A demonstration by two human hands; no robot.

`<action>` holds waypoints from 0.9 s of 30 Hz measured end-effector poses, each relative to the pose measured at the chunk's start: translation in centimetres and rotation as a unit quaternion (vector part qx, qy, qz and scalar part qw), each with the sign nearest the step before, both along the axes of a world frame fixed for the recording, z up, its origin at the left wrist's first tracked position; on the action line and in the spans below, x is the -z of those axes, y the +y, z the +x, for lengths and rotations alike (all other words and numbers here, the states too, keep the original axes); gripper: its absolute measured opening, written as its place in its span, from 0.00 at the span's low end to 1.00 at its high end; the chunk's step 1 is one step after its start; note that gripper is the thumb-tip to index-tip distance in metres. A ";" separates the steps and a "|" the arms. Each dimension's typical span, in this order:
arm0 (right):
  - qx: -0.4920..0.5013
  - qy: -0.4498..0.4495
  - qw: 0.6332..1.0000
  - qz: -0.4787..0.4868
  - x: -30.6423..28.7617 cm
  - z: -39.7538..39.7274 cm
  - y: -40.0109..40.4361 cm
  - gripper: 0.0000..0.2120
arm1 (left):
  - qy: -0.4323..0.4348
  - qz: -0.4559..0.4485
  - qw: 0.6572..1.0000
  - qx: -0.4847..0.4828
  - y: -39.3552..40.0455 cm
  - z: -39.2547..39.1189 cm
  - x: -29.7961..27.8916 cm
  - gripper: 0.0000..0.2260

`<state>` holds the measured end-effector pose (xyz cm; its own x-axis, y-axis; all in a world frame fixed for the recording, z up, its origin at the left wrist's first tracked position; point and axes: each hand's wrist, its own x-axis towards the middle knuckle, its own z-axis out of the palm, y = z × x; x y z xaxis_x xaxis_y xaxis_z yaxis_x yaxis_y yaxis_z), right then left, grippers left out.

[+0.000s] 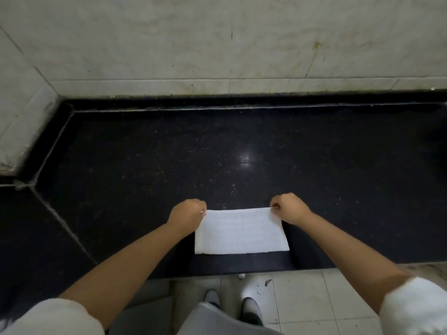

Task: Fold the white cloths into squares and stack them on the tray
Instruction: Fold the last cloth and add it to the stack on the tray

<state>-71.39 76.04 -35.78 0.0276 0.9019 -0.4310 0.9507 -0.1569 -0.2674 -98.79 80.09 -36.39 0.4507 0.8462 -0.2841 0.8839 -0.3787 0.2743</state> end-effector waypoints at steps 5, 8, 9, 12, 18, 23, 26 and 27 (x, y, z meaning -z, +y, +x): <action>0.002 -0.030 0.999 0.030 2.1 -0.2 -0.1 0.13 | 0.031 0.023 0.998 0.046 0.8 0.1 2.3 0.12; -0.028 -0.051 0.998 0.014 2.5 -0.3 -0.2 0.14 | 0.037 0.020 0.998 0.055 1.2 0.2 2.5 0.12; -0.044 -0.061 0.997 0.003 2.5 -0.4 -0.2 0.14 | 0.047 0.015 0.997 0.063 1.3 0.2 2.6 0.12; -0.086 -0.087 0.992 -0.028 1.6 -0.5 0.6 0.13 | 0.090 0.002 0.991 0.096 1.6 0.5 2.4 0.11; -0.033 -0.003 0.957 0.290 -4.4 1.5 4.0 0.13 | -0.083 0.235 0.963 0.107 5.6 0.2 -3.8 0.08; -0.037 -0.010 0.911 0.410 -3.5 1.8 1.6 0.13 | -0.074 0.306 0.942 0.120 4.2 0.1 -5.1 0.08; -0.073 -0.060 0.962 0.256 0.2 0.8 -1.6 0.08 | 0.000 0.225 0.964 0.143 0.6 -0.3 -1.1 0.05; -0.067 -0.081 0.980 0.169 1.0 0.3 -2.6 0.07 | 0.027 0.184 0.973 0.140 -0.9 -0.1 0.4 0.10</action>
